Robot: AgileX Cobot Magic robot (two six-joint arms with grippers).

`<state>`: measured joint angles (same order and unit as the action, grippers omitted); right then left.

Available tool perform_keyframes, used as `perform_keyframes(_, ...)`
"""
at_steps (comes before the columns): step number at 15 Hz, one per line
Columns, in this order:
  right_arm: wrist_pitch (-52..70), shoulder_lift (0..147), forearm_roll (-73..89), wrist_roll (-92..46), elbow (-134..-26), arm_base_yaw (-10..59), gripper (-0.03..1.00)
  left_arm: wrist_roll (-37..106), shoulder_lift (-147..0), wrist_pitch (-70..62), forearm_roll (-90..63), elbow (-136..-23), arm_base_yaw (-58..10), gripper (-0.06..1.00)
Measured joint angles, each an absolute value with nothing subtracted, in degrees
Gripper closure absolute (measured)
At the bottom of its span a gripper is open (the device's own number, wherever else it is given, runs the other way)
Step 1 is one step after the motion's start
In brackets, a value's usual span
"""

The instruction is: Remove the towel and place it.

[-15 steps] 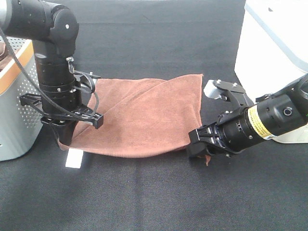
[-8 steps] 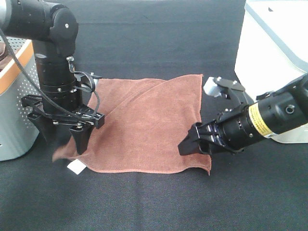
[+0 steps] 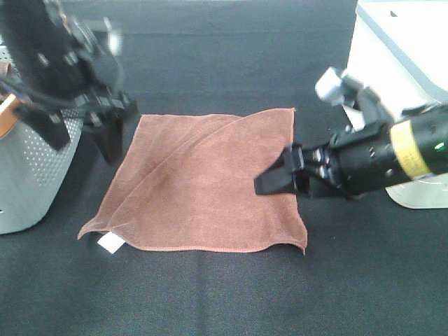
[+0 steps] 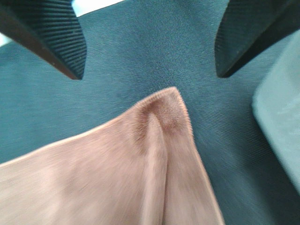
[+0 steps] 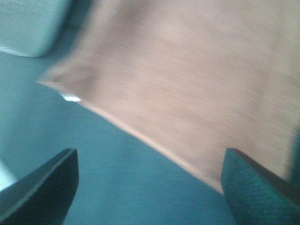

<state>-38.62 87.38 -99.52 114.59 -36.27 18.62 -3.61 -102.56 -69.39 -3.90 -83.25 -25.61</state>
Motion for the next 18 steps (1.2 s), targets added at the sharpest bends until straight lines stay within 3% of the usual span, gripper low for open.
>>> perform_keyframes(5,-64.1,79.6,-99.6,107.7,-36.3,18.6,0.18,-3.6,-85.4,-69.6,-3.7,-83.3,-25.6,0.22)
perform_keyframes(10,-65.3,79.3,-99.6,106.3,-38.2,18.6,0.18,-3.6,-75.1,-69.8,-3.2,-83.3,-25.6,0.22)
perform_keyframes(15,-37.0,71.7,-99.6,92.6,-50.1,18.6,0.18,-3.6,-69.7,-69.9,-3.2,-83.0,-25.6,0.22)
perform_keyframes(16,-37.0,71.7,-99.6,92.6,-50.1,18.6,0.18,-3.6,-69.7,-69.9,-3.2,-83.0,-25.6,0.22)
perform_keyframes(18,-18.0,67.4,-99.5,88.3,-50.7,18.6,0.18,-3.6,-68.3,-69.9,-3.2,-82.2,-25.6,0.22)
